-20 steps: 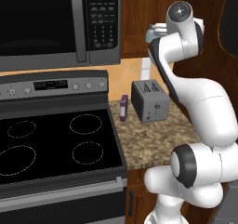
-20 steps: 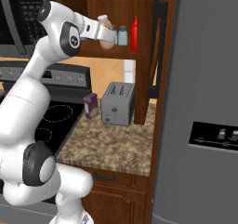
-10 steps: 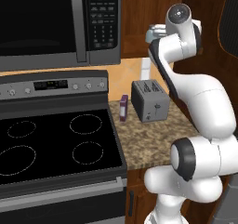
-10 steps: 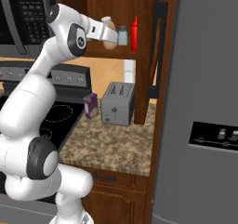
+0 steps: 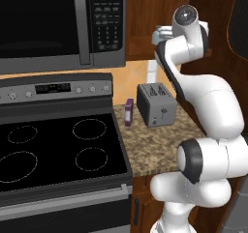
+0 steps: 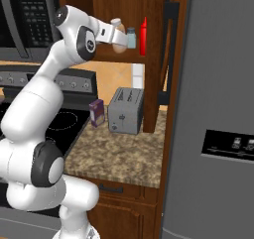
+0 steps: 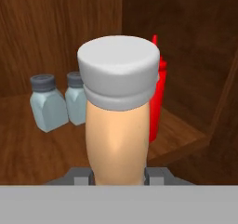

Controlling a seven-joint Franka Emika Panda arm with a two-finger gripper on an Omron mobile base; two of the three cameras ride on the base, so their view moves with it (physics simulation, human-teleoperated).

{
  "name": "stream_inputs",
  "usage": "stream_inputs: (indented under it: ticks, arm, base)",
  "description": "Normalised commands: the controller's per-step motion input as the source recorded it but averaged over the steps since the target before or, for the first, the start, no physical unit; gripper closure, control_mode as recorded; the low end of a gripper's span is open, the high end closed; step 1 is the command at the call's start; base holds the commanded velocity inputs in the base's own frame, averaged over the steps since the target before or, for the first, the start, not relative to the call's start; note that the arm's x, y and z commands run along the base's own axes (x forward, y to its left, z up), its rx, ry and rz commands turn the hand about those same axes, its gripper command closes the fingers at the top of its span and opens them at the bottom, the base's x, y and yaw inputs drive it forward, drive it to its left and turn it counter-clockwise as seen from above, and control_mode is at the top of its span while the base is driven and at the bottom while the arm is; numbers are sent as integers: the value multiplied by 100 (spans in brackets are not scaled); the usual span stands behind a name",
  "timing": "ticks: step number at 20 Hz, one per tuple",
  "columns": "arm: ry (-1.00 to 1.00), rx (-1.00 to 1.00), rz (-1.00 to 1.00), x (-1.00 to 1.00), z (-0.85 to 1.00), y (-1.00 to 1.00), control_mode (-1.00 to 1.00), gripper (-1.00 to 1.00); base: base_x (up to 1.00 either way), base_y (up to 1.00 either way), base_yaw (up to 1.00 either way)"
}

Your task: Put the shaker and condiment bottle from the counter next to their counterparts in the cabinet.

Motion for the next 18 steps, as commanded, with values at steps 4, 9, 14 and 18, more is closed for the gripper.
stream_inputs:
  ticks: [4,9,14,18]
  arm:
    - [0,0,0,18,-1,0,-100,100]
    - [0,0,0,15,-2,0,-100,100]
    - [0,0,-2,10,-3,-2,-100,100]
    - [0,0,-6,8,-4,-1,-100,100]
  base:
    - [0,0,0]
    - [0,0,0]
    - [0,0,0]
    - [0,0,0]
